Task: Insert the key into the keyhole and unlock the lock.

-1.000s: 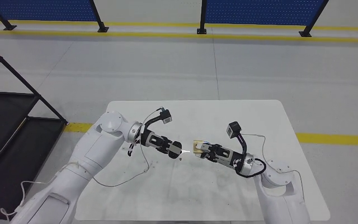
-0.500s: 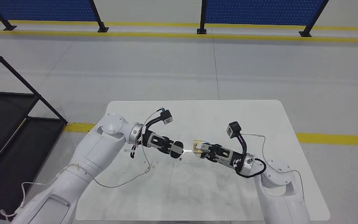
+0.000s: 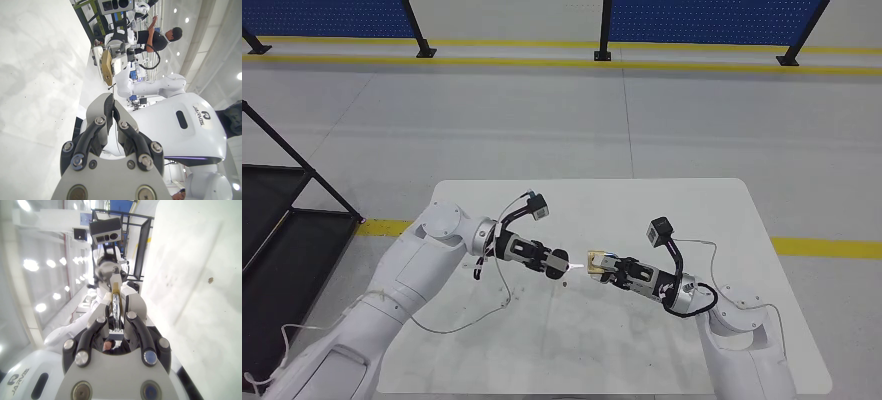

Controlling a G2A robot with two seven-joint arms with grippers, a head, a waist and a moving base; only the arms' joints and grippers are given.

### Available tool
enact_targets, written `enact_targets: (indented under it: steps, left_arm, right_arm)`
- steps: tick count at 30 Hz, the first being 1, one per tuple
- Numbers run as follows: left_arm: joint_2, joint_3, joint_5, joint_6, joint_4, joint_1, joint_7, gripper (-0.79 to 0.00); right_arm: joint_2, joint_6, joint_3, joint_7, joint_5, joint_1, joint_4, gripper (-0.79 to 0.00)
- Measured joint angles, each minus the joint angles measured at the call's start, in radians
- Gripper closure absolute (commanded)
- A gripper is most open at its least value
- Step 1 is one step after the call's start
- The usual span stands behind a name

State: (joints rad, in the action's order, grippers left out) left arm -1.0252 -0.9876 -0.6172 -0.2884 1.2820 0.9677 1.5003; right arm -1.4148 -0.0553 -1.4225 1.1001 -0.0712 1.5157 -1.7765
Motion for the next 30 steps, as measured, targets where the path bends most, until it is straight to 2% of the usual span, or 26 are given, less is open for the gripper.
enact_targets:
  steps: [30]
  left_arm:
    - [-0.026, 0.036, -0.018, -0.011, -0.059, -0.032, -0.008, 0.0]
  right_arm:
    - [0.0, 0.0, 0.0, 0.0, 0.0, 0.0, 0.0, 0.0]
